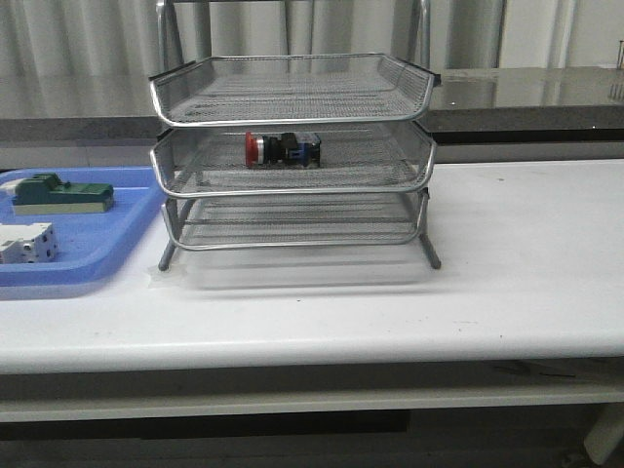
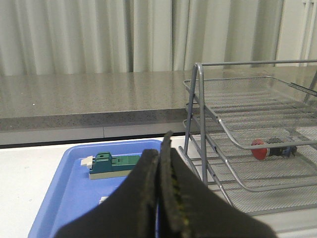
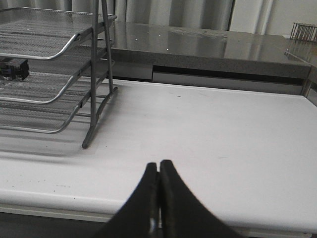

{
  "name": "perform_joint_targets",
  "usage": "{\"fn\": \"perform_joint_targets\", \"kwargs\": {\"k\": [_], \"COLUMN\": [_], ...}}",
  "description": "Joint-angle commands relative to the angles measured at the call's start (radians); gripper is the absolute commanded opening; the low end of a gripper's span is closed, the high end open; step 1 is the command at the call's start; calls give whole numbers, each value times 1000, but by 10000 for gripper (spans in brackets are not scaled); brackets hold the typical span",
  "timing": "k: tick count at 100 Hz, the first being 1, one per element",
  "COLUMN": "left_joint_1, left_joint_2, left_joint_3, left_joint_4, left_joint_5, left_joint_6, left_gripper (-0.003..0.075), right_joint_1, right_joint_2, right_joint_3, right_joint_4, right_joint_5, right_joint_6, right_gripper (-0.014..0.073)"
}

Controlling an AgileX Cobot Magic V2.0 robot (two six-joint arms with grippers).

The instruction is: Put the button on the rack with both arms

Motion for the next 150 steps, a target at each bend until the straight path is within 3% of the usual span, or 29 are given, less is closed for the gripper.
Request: {"fn": "perform_joint_targets", "kwargs": {"k": [1,88,106,125,150], "left_joint_1": [2,2,2,2,49], "left_joint_2": [6,6,6,6,-4], "left_joint_3": [-27,-27,-23,32,141], "left_joint_4": [-9,-4,154,435,462], "left_joint_5": [-70,-71,-71,-87,-113], "left_joint_6": [-8,-8,-28,-313,-349], "left_gripper": [-20,-20,-20,-20,-20], "right_joint_1": [-6,-6,-6,-6,-6], "right_joint_2": [-18,-18,-18,-18,-18], "right_joint_3": [2,2,2,2,2], "right_joint_4": [-11,-11,-11,-11,-11], "right_joint_5": [-86,-86,-86,-86,-86], "right_joint_6": [-3,-3,-3,-3,-3], "right_gripper": [-57,-57,-57,-57,-57]}}
